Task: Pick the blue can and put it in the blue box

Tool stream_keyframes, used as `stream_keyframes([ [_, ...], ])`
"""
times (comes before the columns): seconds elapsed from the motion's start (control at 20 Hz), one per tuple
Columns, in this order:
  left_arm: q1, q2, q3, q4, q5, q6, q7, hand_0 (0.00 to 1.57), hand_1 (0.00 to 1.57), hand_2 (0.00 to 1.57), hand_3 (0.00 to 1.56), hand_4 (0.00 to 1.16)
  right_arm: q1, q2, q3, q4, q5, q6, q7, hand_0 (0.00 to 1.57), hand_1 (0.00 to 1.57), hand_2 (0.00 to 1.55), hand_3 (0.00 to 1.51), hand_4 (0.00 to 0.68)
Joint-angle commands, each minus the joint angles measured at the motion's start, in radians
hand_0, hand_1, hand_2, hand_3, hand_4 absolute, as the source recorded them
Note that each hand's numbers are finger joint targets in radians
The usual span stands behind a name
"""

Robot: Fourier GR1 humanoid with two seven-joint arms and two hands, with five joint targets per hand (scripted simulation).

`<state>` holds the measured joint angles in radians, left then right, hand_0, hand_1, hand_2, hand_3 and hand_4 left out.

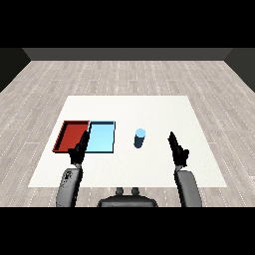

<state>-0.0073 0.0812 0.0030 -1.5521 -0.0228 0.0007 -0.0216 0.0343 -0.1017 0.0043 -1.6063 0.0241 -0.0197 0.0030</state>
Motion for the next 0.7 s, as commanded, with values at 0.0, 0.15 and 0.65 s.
stream_keyframes([
  [0.0, -0.006, -0.006, 0.016, -0.005, 0.003, -0.004, -0.018, 0.0, 0.0, 0.0, 0.0, 0.0, -0.052, 0.009, -0.019, 0.038, 0.006, 0.006, 0.004, 0.0, 0.0, 0.0, 0.0, 0.0],
  [0.15, -0.017, 0.009, 0.031, -0.026, 0.018, -0.015, 0.012, 0.0, 0.0, 0.0, 0.0, 0.0, -0.197, 0.005, -0.049, 0.147, -0.001, -0.001, 0.009, 0.0, 0.0, 0.0, 0.0, 0.0],
  [0.65, -0.046, -0.035, 0.058, -0.037, 0.096, -0.086, -0.366, 0.0, 0.0, 0.0, 0.0, 0.0, -0.307, 0.039, -0.103, 0.221, -0.184, 0.149, -0.215, 0.0, 0.0, 0.0, 0.0, 0.0],
])
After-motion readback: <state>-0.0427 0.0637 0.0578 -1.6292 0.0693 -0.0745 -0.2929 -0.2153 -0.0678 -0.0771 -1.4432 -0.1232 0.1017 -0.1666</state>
